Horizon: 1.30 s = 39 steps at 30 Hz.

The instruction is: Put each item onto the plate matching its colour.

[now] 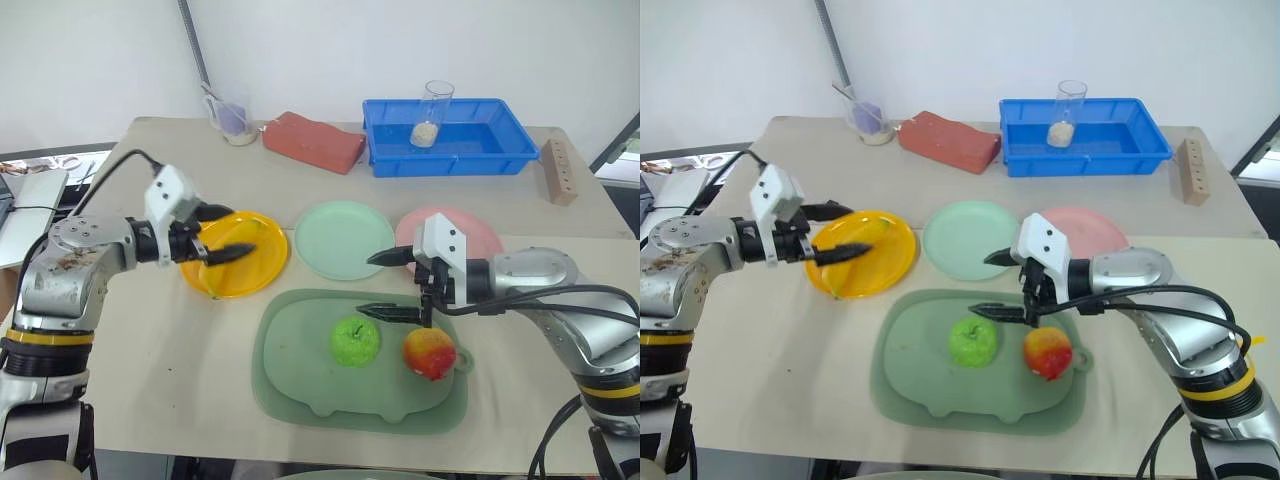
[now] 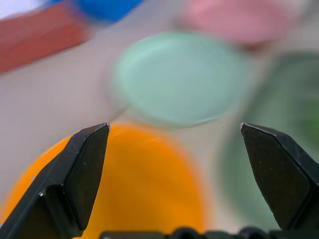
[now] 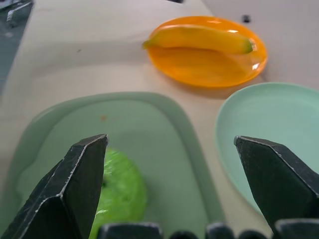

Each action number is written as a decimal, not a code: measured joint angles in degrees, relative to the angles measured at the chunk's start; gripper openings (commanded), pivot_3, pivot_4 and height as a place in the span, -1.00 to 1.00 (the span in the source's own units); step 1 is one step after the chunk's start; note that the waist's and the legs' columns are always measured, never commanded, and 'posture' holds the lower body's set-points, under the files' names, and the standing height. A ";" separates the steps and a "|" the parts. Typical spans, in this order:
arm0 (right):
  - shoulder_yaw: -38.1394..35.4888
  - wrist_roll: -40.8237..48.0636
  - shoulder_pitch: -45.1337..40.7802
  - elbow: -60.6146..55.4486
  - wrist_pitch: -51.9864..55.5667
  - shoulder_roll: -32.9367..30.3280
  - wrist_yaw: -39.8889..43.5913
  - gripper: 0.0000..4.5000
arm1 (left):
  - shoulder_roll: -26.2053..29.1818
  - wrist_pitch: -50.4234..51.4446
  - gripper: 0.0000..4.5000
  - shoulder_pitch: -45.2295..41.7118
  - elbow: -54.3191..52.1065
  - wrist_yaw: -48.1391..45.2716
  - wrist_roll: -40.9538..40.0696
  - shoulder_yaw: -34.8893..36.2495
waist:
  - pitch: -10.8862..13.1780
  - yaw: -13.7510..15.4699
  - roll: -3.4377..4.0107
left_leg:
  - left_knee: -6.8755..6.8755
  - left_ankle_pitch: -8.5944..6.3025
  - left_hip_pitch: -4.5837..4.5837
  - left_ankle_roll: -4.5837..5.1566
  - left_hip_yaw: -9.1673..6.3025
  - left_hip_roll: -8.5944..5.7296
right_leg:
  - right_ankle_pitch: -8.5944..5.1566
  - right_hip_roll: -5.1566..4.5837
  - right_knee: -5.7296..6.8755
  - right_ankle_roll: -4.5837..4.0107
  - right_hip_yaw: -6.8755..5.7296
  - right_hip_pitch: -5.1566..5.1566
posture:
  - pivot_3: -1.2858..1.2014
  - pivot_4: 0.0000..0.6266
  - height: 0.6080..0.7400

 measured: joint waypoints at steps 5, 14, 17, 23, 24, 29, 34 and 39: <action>4.70 -2.09 1.09 -0.23 0.15 -1.97 3.12 1.00 | 0.24 -9.61 0.99 7.45 -10.07 -8.25 -0.90 -3.06 | 0.01 -0.07 -0.01 | 0.02 0.00 -0.02 0.00 0.04 0.01 | -0.03 -0.01 -0.03 -0.07 0.04 -0.02 | 0.03 -0.52 1.00; 9.53 -4.90 0.97 -0.24 1.56 -1.44 3.60 1.00 | 0.66 -14.68 0.99 11.45 -13.82 -12.35 -1.58 -3.99 | 0.02 0.02 -0.03 | 0.05 0.00 -0.02 0.01 0.04 0.03 | -0.05 -0.02 -0.05 -0.08 0.03 -0.03 | 0.03 -0.52 1.00; 10.70 -6.37 0.94 -0.22 1.58 -0.83 3.53 1.00 | 0.67 -15.11 0.99 11.53 -13.99 -12.54 -1.83 -3.99 | 0.02 0.02 -0.03 | 0.05 0.00 -0.02 0.01 0.04 0.03 | -0.06 -0.02 -0.05 -0.08 0.03 -0.04 | 0.03 -0.52 1.00; 11.63 -7.76 0.94 0.12 1.52 0.01 3.77 0.45 | 0.86 -15.66 1.00 12.25 -13.98 -13.79 -1.83 -3.99 | 0.02 0.02 -0.03 | 0.04 0.00 -0.01 0.01 0.05 0.04 | -0.06 -0.01 -0.05 -0.09 0.02 -0.04 | 0.03 -0.52 1.00; 11.64 -7.80 0.94 0.17 1.52 0.03 3.82 0.31 | 0.86 -15.68 1.00 12.26 -13.98 -13.87 -1.83 -3.99 | 0.02 0.03 -0.03 | 0.05 0.00 -0.01 0.01 0.05 0.05 | -0.06 -0.01 -0.05 -0.09 0.02 -0.04 | 0.03 -0.52 1.00; 11.63 -7.78 0.82 0.58 1.53 0.20 4.42 -0.01 | 0.85 -15.65 1.00 12.69 -13.96 -13.29 -1.82 -3.98 | 0.02 0.00 -0.03 | 0.05 0.00 -0.01 0.01 0.05 0.05 | -0.06 -0.01 -0.05 -0.09 0.02 -0.04 | 0.03 -0.52 1.00; 9.39 -6.08 -3.26 3.29 2.68 2.73 4.36 -0.03 | -1.00 -13.64 1.00 9.99 -10.71 -8.11 -1.82 -3.68 | 0.05 0.01 -0.06 | 0.06 0.00 -0.01 0.02 0.05 0.05 | -0.05 0.00 -0.02 -0.07 0.01 -0.06 | 0.03 -0.52 1.00; 5.76 -9.30 -13.20 16.11 1.20 10.55 -2.24 -0.03 | -7.85 -6.31 1.00 1.74 -2.47 6.22 -1.67 -0.75 | 0.01 0.04 -0.07 | 0.14 0.01 0.02 0.03 0.03 0.03 | -0.03 0.03 0.02 -0.02 0.02 0.00 | 0.03 -0.52 1.00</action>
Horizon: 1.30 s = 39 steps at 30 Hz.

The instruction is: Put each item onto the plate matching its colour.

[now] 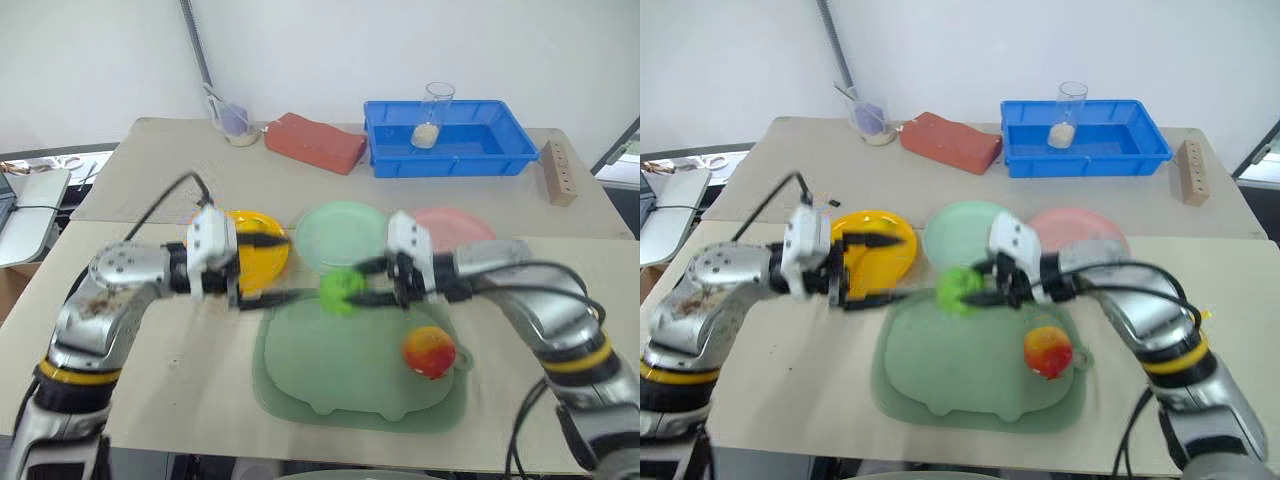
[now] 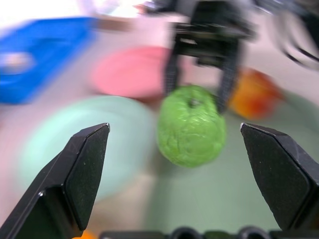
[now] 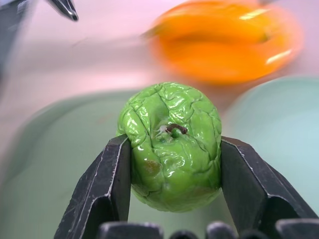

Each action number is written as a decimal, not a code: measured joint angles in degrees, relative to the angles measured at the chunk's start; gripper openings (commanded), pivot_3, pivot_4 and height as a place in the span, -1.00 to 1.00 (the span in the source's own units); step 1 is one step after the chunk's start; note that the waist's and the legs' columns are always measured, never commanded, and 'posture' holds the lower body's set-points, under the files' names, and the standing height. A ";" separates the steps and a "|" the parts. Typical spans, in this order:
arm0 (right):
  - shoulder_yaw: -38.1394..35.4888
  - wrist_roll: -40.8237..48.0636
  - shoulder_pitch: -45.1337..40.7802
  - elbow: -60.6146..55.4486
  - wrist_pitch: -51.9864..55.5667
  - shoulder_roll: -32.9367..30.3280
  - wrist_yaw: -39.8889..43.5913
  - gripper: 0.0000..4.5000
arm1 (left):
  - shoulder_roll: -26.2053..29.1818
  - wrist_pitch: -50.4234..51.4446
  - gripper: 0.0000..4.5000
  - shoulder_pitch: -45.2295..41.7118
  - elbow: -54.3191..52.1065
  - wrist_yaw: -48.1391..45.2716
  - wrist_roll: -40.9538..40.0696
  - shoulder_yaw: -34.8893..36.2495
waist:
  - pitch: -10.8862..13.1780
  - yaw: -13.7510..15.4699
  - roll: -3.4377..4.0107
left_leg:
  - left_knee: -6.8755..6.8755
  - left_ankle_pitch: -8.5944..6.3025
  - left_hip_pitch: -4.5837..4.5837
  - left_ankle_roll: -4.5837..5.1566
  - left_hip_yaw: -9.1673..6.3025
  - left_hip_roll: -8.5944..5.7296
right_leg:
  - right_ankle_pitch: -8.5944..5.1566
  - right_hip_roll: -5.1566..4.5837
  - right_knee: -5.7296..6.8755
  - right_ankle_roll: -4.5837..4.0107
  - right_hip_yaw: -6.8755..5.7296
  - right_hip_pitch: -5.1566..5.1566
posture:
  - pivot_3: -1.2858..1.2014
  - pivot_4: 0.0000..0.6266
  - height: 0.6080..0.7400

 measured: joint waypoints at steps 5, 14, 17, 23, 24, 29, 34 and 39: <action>-0.41 -8.19 -9.49 22.44 -4.98 9.11 -9.08 -0.03 | -3.41 3.79 1.00 0.04 1.20 6.93 0.08 0.21 | 0.00 -0.21 0.02 | -0.07 -0.01 -0.03 0.02 0.00 0.00 | 0.03 0.05 0.15 -0.02 0.00 -0.02 | 0.03 -0.52 1.00; -0.72 -13.16 -17.02 43.01 -12.32 13.94 -10.26 0.88 | -3.55 5.30 1.00 2.34 -0.62 8.46 -0.05 -0.04 | 0.01 0.07 0.07 | -0.04 -0.01 0.06 0.00 0.00 0.00 | 0.04 0.05 0.12 -0.01 -0.05 0.09 | 0.03 -0.52 1.00; -1.58 -13.20 -17.68 43.29 -12.40 13.67 -8.62 0.99 | -3.55 5.55 1.00 2.34 -0.69 8.52 -0.15 -0.01 | 0.00 -0.08 0.08 | -0.06 -0.01 0.07 0.01 0.00 0.01 | 0.04 0.05 0.15 -0.01 -0.04 0.11 | 0.03 -0.52 1.00; -4.76 -11.79 -15.20 33.11 -9.71 8.62 -4.70 0.99 | -3.58 5.78 1.00 2.28 -1.01 7.97 -1.41 0.11 | 0.01 0.21 0.11 | -0.06 -0.01 -0.02 0.00 0.00 0.01 | 0.04 0.05 0.12 -0.01 -0.06 0.23 | 0.03 -0.52 1.00; -5.71 -10.76 -13.99 29.43 -8.40 6.84 -3.78 0.99 | -3.40 5.78 1.00 2.26 -1.17 7.19 -1.74 0.04 | 0.01 0.26 0.11 | -0.06 -0.01 0.00 0.00 0.00 0.01 | 0.04 0.05 0.08 0.00 -0.07 0.21 | 0.03 -0.52 1.00; -10.50 -4.05 -0.03 8.52 -5.54 -6.01 5.90 0.99 | 1.94 5.47 1.00 2.78 -5.13 -1.41 -2.68 -2.82 | 0.02 0.41 0.13 | -0.09 -0.03 0.04 -0.02 0.01 -0.01 | 0.02 0.00 -0.11 0.01 -0.11 0.24 | 0.03 -0.52 1.00; -16.88 3.66 18.16 -7.90 -3.10 -20.54 16.60 0.99 | 5.49 2.78 1.00 2.21 -6.80 -10.90 -2.79 -6.04 | 0.18 -0.11 0.14 | -0.06 -0.02 0.08 -0.02 0.02 0.00 | 0.00 -0.04 -0.16 0.03 -0.07 0.27 | 0.03 -0.52 1.00; -23.07 9.14 30.31 -19.41 -1.27 -25.25 19.20 0.99 | 4.57 -2.16 1.00 -0.87 -7.49 -15.67 -1.95 -9.61 | 0.14 -0.56 0.17 | -0.05 -0.02 0.09 -0.01 0.00 -0.01 | -0.08 -0.02 -0.27 0.13 -0.02 0.31 | 0.03 -0.52 1.00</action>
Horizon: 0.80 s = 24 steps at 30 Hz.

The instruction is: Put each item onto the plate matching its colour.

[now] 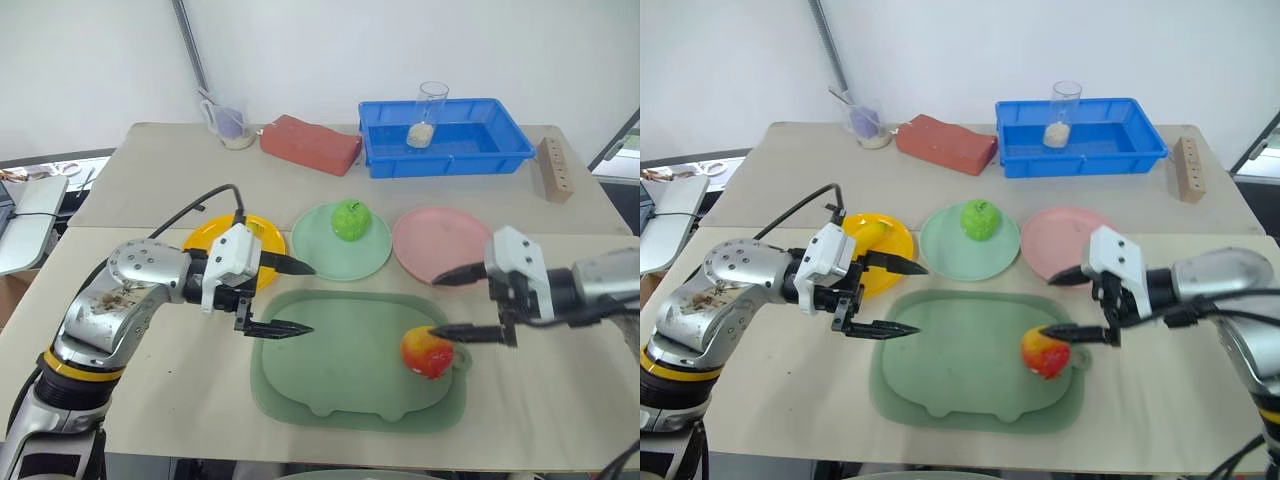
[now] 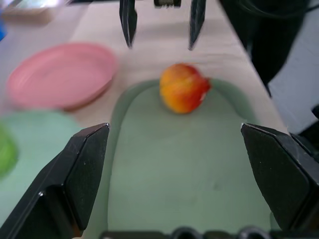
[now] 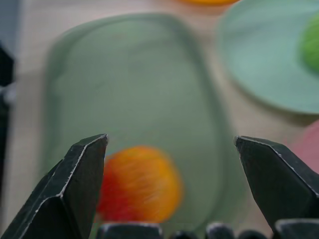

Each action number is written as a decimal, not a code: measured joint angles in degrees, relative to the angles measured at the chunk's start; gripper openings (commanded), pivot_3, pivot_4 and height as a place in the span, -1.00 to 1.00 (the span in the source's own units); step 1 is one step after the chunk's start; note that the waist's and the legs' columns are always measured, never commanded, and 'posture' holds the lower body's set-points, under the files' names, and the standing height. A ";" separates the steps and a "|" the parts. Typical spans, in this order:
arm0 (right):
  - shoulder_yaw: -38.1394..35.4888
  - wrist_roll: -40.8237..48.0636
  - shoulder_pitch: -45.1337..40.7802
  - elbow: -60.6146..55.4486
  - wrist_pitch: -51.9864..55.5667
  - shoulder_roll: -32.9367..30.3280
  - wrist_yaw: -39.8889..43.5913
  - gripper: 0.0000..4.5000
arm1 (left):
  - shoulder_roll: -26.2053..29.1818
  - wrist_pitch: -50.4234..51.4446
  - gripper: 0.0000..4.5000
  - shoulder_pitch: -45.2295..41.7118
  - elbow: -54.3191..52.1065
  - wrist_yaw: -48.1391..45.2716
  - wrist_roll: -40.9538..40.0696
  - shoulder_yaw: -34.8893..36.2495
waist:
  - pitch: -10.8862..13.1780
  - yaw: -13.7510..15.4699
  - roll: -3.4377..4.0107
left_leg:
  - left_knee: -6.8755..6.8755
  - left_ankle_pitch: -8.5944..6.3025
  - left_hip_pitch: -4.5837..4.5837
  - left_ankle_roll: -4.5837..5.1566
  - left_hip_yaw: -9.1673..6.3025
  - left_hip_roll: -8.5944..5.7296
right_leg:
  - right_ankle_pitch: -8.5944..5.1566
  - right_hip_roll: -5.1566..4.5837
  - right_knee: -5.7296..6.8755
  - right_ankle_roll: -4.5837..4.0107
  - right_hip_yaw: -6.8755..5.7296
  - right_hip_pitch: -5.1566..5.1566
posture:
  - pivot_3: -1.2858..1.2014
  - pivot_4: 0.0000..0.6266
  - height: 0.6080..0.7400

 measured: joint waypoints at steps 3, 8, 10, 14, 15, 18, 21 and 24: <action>-0.55 0.39 4.30 -2.12 0.03 -0.16 -0.62 0.99 | -0.61 -1.42 1.00 -0.11 -0.08 -1.70 0.25 -2.14 | 0.02 0.14 -0.03 | 0.03 0.00 -0.07 0.00 0.00 0.00 | -0.03 -0.01 -0.12 0.09 -0.01 0.00 | 0.03 -0.52 1.00; 0.63 -5.06 7.93 -1.03 -5.18 -1.15 -2.24 0.99 | -0.77 -4.47 1.00 -0.26 -0.11 -3.79 1.96 -3.80 | 0.02 0.43 -0.03 | 0.06 0.00 -0.12 0.00 0.00 -0.01 | 0.02 -0.03 -0.39 0.16 0.00 0.04 | 0.03 -0.52 1.00; 1.72 -6.51 7.86 -0.11 -6.68 -1.04 -2.93 0.99 | -0.99 -4.52 1.00 -0.35 -0.12 -3.94 1.95 -3.83 | 0.02 0.51 -0.03 | 0.06 0.00 -0.12 0.01 0.00 -0.01 | 0.02 -0.03 -0.39 0.16 -0.01 0.05 | 0.03 -0.52 1.00; 5.93 -9.13 7.71 1.49 -9.19 0.20 -4.06 0.99 | -1.18 -4.51 1.00 -0.54 -0.60 -3.91 1.95 -3.86 | 0.02 0.55 -0.02 | 0.06 0.01 -0.14 0.01 0.00 -0.02 | 0.03 -0.03 -0.39 0.17 0.00 0.04 | 0.03 -0.52 1.00; 6.83 -9.62 7.52 1.92 -9.74 0.36 -4.21 0.99 | -1.18 -4.51 1.00 -0.54 -0.77 -3.83 1.95 -3.86 | 0.02 0.55 -0.03 | 0.06 0.01 -0.14 0.01 0.00 -0.01 | 0.04 -0.02 -0.39 0.16 -0.01 0.05 | 0.03 -0.52 1.00; 8.08 -10.50 6.53 2.98 -10.91 0.87 -4.23 0.76 | -1.18 -4.51 1.00 -0.46 -1.38 -3.53 1.95 -3.85 | 0.02 0.55 -0.02 | 0.08 0.01 -0.13 0.01 0.00 -0.02 | 0.05 -0.03 -0.38 0.17 0.00 0.06 | 0.03 -0.52 1.00; 8.33 -10.44 5.57 3.94 -11.02 0.87 -3.76 0.35 | -1.17 -4.49 1.00 0.21 -1.49 -3.42 1.95 -3.83 | 0.02 0.59 -0.02 | 0.08 0.01 -0.13 0.01 0.00 -0.02 | 0.07 -0.02 -0.38 0.15 -0.01 0.08 | 0.03 -0.52 1.00; 8.33 -10.28 5.48 4.45 -11.02 0.84 -3.13 0.24 | -1.16 -4.46 1.00 0.48 -1.61 -3.09 1.95 -3.82 | 0.01 0.70 -0.02 | 0.10 0.01 -0.13 0.01 0.00 -0.02 | 0.14 -0.03 -0.38 0.04 -0.01 0.08 | 0.03 -0.52 1.00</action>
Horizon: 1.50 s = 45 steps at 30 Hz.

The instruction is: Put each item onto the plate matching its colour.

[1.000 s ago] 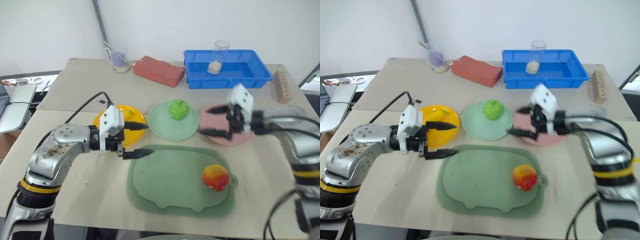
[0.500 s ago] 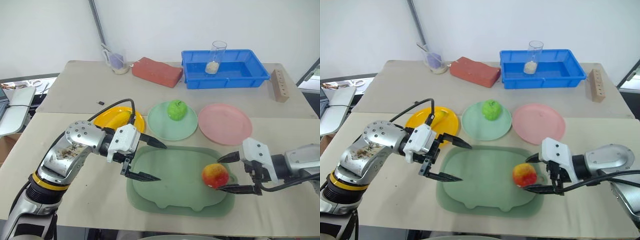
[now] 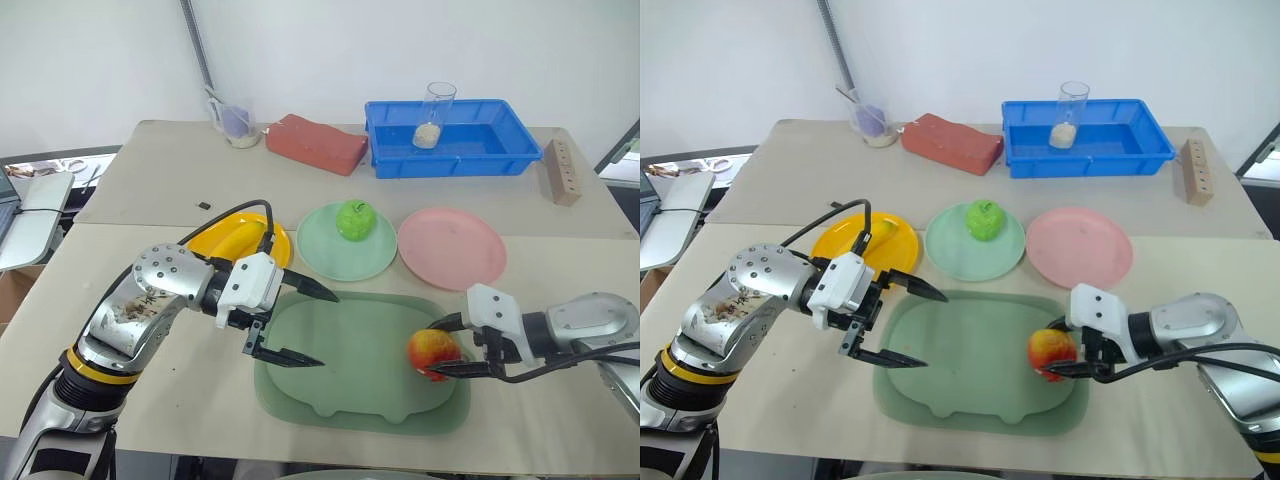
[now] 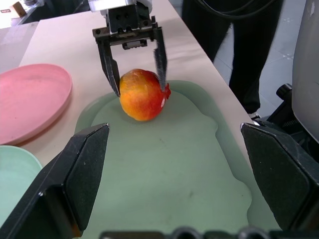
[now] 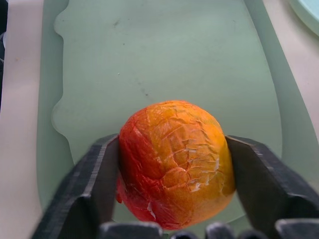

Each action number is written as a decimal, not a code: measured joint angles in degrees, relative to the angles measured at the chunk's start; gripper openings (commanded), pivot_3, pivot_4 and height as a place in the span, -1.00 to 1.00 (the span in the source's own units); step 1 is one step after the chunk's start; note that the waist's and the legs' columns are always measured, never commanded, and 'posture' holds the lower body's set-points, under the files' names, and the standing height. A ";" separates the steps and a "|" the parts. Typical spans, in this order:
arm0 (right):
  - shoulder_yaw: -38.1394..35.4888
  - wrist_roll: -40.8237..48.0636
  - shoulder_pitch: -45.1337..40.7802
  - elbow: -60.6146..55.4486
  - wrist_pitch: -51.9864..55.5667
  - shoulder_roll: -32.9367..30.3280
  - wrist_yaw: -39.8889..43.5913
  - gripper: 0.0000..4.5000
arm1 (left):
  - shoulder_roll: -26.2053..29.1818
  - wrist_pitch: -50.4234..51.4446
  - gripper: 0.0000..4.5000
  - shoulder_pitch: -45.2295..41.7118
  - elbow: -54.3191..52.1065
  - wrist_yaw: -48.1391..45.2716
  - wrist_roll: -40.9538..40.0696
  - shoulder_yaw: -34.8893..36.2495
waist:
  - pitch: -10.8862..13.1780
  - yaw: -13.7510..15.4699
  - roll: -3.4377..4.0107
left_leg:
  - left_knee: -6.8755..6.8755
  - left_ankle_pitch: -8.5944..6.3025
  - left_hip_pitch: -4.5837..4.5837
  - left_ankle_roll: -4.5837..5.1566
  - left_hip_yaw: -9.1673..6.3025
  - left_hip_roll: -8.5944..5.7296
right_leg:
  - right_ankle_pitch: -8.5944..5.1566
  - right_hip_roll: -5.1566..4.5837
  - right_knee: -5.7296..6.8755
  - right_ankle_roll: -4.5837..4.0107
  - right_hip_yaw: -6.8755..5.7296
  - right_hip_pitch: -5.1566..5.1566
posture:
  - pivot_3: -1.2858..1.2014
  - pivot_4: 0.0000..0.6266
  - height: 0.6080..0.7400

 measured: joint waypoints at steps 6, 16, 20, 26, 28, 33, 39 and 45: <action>-1.51 2.80 -2.25 2.95 0.77 0.85 0.56 0.24 | -0.24 0.36 1.00 0.21 -0.04 1.83 -0.13 0.60 | 0.00 -0.08 0.01 | 0.02 0.00 0.02 0.00 0.00 0.00 | 0.02 0.00 0.02 0.03 0.01 0.01 | 0.03 -0.52 1.00; -3.72 -1.77 -25.15 28.23 6.83 15.35 -21.25 0.24 | -12.34 9.60 1.00 -8.91 8.45 20.58 -1.66 5.49 | -0.06 0.17 0.07 | 0.10 -0.02 -0.15 0.08 -0.05 -0.08 | 0.12 0.01 0.06 0.07 0.02 0.07 | 0.03 -0.52 1.00; -3.05 -5.54 -30.84 37.15 7.21 18.81 -26.83 0.24 | -14.04 12.05 1.00 -9.18 10.20 23.92 -1.68 5.65 | -0.10 0.04 0.15 | 0.10 0.00 -0.16 0.06 -0.05 -0.10 | 0.13 0.02 0.32 0.07 0.05 0.06 | 0.03 -0.52 1.00; -0.85 -8.86 -34.18 43.50 7.06 20.28 -27.79 0.98 | -14.15 12.90 1.00 -9.20 8.98 24.86 -1.75 5.59 | -0.17 0.05 0.27 | 0.11 0.01 -0.08 0.03 -0.05 -0.12 | 0.12 0.02 0.44 0.08 0.06 0.09 | 0.03 -0.52 1.00; -0.70 -9.11 -34.18 43.92 7.07 20.40 -27.22 0.99 | -14.11 13.08 1.00 -9.19 8.97 25.09 -1.76 5.60 | -0.19 0.12 0.31 | 0.13 0.03 -0.13 0.01 -0.05 -0.14 | 0.12 0.00 0.44 0.08 0.06 0.07 | 0.03 -0.52 1.00; -1.53 -8.97 -33.24 42.40 7.08 19.72 -25.26 0.99 | -13.67 13.36 1.00 -9.18 8.97 25.62 -1.82 5.91 | -0.20 0.06 0.33 | 0.12 0.03 -0.10 0.00 -0.05 -0.14 | 0.12 0.01 0.48 0.09 0.06 0.08 | 0.03 -0.52 1.00; -12.70 -2.08 -28.53 31.51 10.62 19.63 -27.24 0.99 | -12.06 13.99 1.00 -8.81 12.88 32.48 -0.48 12.31 | -0.18 0.01 0.30 | 0.11 0.03 -0.07 0.00 -0.05 -0.13 | 0.11 0.01 0.56 0.10 0.06 0.07 | 0.03 -0.52 1.00; -24.41 -1.82 -21.96 25.57 6.17 20.86 -36.70 0.99 | -9.92 8.23 1.00 -7.96 27.37 49.56 8.18 24.26 | -0.29 -0.04 0.17 | 0.04 0.03 0.10 0.00 -0.07 -0.12 | 0.11 0.00 0.56 0.10 0.06 0.04 | 0.03 -0.52 1.00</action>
